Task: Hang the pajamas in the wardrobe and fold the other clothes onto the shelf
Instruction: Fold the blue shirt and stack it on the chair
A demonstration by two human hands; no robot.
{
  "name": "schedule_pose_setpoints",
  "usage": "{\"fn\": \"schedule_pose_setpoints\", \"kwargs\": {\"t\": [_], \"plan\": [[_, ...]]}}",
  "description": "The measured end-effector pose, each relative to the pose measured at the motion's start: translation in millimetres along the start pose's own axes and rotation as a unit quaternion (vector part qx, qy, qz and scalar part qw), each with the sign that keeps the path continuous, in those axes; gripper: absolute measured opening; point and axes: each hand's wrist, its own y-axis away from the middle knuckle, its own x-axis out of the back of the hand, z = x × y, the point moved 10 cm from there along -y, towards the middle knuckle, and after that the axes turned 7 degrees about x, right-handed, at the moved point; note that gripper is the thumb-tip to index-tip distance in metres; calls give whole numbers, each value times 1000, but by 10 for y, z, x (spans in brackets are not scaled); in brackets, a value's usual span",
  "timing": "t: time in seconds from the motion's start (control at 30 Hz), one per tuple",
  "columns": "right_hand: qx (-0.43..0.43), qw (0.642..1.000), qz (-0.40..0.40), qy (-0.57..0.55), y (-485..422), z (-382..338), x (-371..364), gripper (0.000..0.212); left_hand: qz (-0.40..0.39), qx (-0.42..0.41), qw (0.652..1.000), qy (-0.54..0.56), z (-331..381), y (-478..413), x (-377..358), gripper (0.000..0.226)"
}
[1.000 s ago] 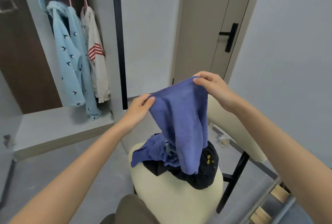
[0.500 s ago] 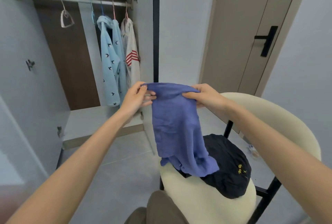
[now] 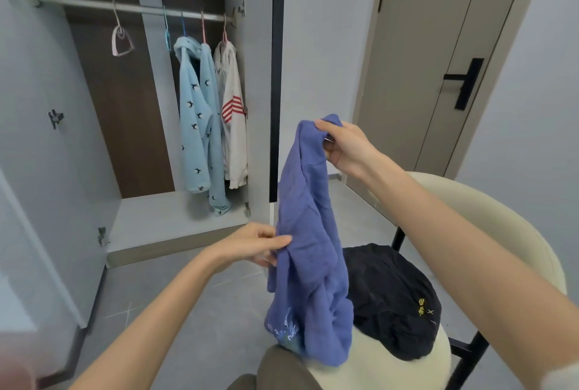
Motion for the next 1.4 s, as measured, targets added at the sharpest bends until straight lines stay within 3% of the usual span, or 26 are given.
{"fn": "schedule_pose_setpoints", "kwargs": {"t": [0.1, 0.2, 0.3, 0.43, 0.53, 0.63, 0.7, 0.87, 1.03, 1.13, 1.23, 1.3, 1.4], "plan": [[5, 999, -20, 44, -15, 135, 9, 3, 52, -35, 997, 36, 61, -9, 176, 26], [-5, 986, -21, 164, 8, 297, 99, 33, 114, -71, 976, 172, 161, 11, 446, 22], [-7, 938, -65, 340, 64, 465, 108, 52, 150, -89, 942, 286, 200, 62, 681, 19], [22, 904, -103, 414, 239, 713, -31, 82, 165, -115, 919, 339, 261, 137, 853, 19], [88, 885, -171, 425, 467, 891, -336, 66, 178, -128, 910, 352, 301, 190, 922, 21], [86, 882, -224, 406, 667, 1133, -592, 52, 203, -124, 901, 363, 304, 251, 973, 23], [113, 888, -198, 400, 685, 1173, -661, 47, 215, -117, 898, 364, 280, 288, 998, 25], [132, 926, -98, 341, 585, 1149, -614, 2, 269, -115, 879, 377, 83, 476, 1201, 17], [157, 932, -72, 319, 381, 900, -663, 5, 355, -87, 882, 297, -239, 670, 1442, 21], [72, 946, -177, 262, 309, 995, -824, 9, 370, -91, 873, 303, -375, 739, 1548, 22], [11, 924, -252, 287, 367, 1164, -920, 14, 377, -96, 862, 326, -418, 793, 1633, 23], [47, 913, -223, 339, 340, 1151, -900, 13, 380, -93, 864, 318, -428, 811, 1651, 24], [145, 896, -118, 403, 290, 956, -826, 14, 417, -87, 863, 272, -477, 857, 1676, 29]]}}
